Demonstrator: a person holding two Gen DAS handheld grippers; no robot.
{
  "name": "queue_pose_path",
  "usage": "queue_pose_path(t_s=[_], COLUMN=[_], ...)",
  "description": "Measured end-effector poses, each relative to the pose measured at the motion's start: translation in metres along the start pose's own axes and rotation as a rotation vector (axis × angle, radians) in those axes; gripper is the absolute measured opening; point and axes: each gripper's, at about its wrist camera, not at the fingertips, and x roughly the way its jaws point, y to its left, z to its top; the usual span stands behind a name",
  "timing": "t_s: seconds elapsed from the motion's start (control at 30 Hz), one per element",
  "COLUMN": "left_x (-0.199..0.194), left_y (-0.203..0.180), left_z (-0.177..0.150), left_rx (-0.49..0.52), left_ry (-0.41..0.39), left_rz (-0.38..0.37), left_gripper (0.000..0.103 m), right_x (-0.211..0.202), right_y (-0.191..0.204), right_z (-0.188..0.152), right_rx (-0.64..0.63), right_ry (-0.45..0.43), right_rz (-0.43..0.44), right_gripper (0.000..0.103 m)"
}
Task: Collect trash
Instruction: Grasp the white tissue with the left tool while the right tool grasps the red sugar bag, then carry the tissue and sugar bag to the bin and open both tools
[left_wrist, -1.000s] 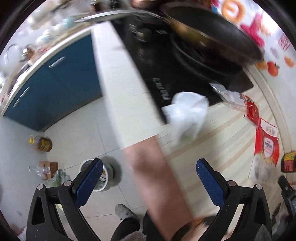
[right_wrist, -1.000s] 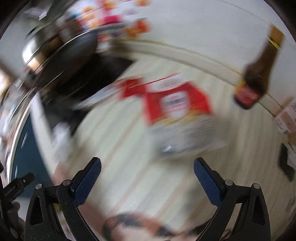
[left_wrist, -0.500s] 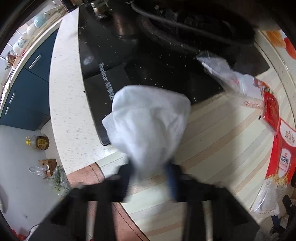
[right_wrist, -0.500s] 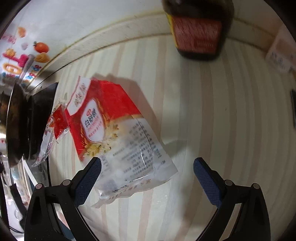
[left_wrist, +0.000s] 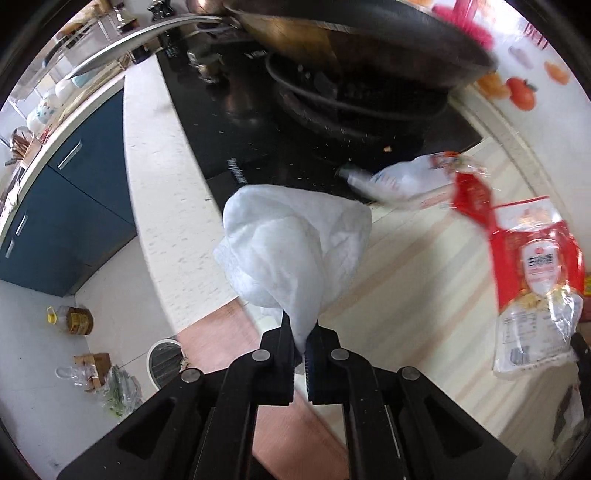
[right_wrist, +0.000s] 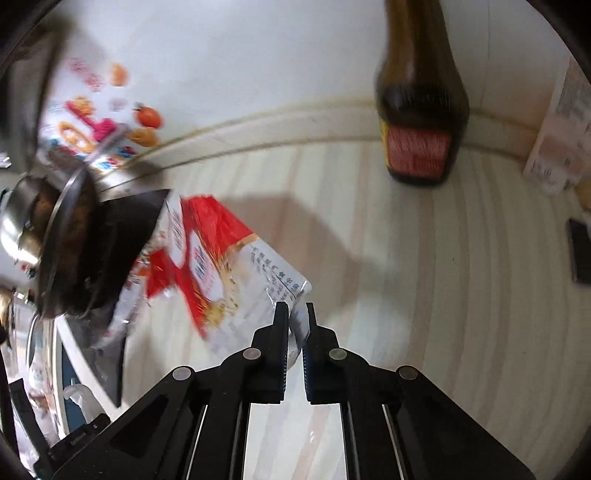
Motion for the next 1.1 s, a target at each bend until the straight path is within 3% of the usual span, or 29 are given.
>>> queue_pose_path(t_s=[0.43,0.6,0.9,1.1], left_x=[-0.085,-0.096,-0.091,-0.065], left_y=[0.074,0.117,0.231,0.307], left_z=[-0.053,-0.086,-0.163,-0.214], left_rx=[-0.067,-0.122,-0.297,-0.455], left_ry=[-0.112,-0.129,-0.082,-0.023], left_rz=[-0.072,-0.072,0.000,0.043], left_gripper=[0.001,0.001,0.001,0.001], right_x=[-0.121,-0.151,-0.114,-0.072], right_y=[0.036,0.072,0.163,0.223], right_z=[-0.056,-0.103,-0.213,-0.295], right_rx=[-0.092,-0.198,-0.416,-0.567], right_ry=[-0.119,-0.110,0.058,0.170], right_rz=[0.109,0.159,0.236,0.267], right_gripper=[0.006,0.006,0.006,0.006])
